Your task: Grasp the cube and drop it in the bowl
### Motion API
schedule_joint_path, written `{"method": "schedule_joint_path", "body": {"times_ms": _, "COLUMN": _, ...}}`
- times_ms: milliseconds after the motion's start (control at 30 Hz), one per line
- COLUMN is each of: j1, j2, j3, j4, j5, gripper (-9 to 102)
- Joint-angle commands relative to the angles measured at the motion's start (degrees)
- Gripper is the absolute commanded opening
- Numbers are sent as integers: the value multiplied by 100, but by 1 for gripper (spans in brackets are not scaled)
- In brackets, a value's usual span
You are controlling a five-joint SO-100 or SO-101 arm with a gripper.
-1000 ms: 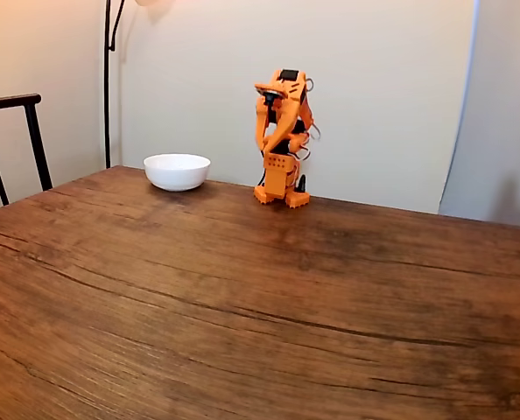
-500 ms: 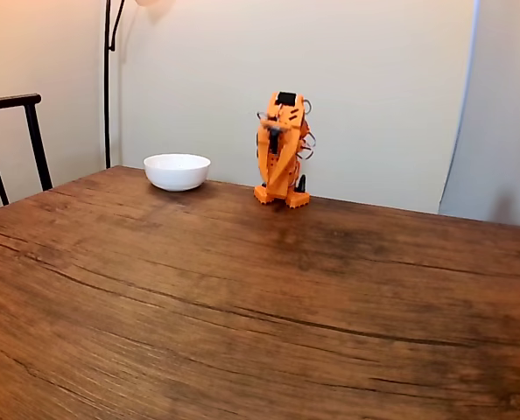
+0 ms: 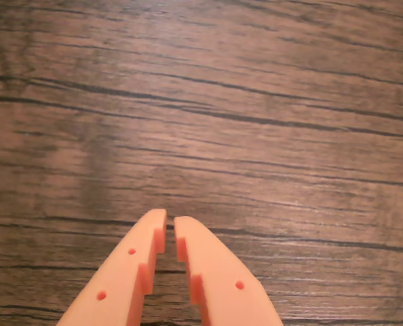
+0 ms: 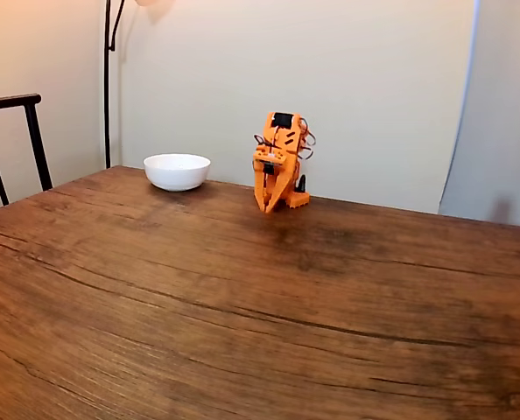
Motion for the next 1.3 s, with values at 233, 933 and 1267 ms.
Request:
{"method": "schedule_joint_path", "body": {"times_ms": 233, "j1": -272, "j2": 18, "j3": -18, "j4": 1459, "j5": 9, "gripper": -1}}
{"method": "schedule_joint_path", "body": {"times_ms": 933, "j1": -220, "j2": 18, "j3": -26, "j4": 1775, "j5": 88, "gripper": 0}}
{"method": "schedule_joint_path", "body": {"times_ms": 1267, "j1": -220, "j2": 18, "j3": -26, "j4": 1775, "j5": 88, "gripper": 0}}
